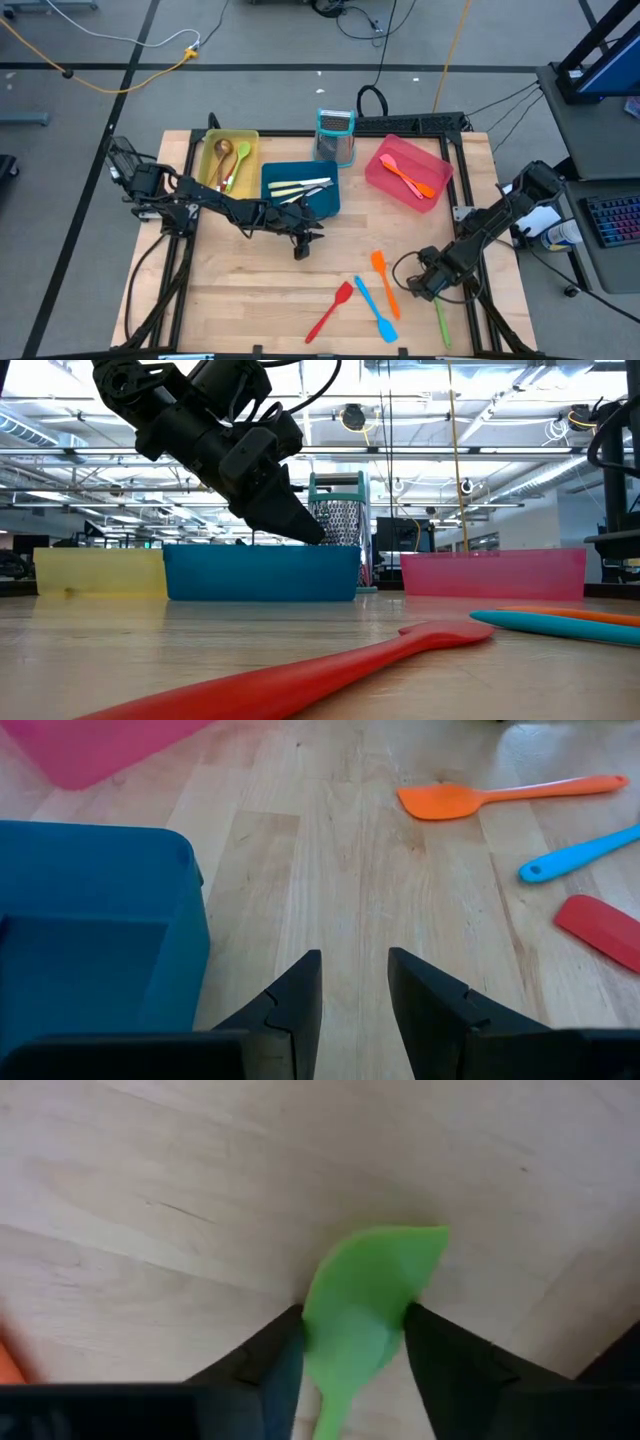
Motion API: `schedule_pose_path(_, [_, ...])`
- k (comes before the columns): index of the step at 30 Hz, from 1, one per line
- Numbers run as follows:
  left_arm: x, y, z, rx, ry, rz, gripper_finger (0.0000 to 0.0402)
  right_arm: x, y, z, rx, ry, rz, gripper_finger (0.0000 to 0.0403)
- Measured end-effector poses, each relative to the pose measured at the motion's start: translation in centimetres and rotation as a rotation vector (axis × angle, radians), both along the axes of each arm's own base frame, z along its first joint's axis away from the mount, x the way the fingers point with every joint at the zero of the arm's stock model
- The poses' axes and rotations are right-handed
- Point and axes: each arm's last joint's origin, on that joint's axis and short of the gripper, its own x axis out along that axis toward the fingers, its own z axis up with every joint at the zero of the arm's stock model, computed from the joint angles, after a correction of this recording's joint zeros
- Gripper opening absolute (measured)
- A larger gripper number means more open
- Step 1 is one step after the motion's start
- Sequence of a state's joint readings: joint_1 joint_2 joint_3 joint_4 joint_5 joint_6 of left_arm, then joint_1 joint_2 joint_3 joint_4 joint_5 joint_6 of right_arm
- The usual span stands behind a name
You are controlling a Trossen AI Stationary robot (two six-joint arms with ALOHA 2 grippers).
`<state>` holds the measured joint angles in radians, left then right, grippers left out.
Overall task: Pick & Place Kitchen Items
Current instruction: Put the green spatula into the red bin
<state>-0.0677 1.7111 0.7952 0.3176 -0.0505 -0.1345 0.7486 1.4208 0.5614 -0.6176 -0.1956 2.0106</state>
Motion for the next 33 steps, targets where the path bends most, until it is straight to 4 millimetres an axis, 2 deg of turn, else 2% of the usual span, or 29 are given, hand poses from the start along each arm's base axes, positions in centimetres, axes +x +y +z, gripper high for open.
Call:
schedule_pose_path(4, [0.0, 0.0, 0.0, 0.0, 0.0, 0.0, 0.012, -0.4, -0.2, -0.4, 0.026, 0.039, -0.013, 0.0112])
schedule_pose_path(8, [0.0, 0.0, 0.0, 0.0, 0.0, 0.0, 0.012, -0.4, -0.3, -0.3, 0.038, 0.038, 0.009, 0.0089])
schedule_pose_path(23, [0.0, 0.0, 0.0, 0.0, 0.0, 0.0, 0.012, -0.5, -0.7, 2.0, 0.053, -0.146, 0.006, 0.0084])
schedule_pose_path(33, [0.0, 0.0, 0.0, -0.016, 0.0, 0.01, 0.012, -0.2, -0.5, 2.2, 0.096, -0.2, 0.145, 0.0084])
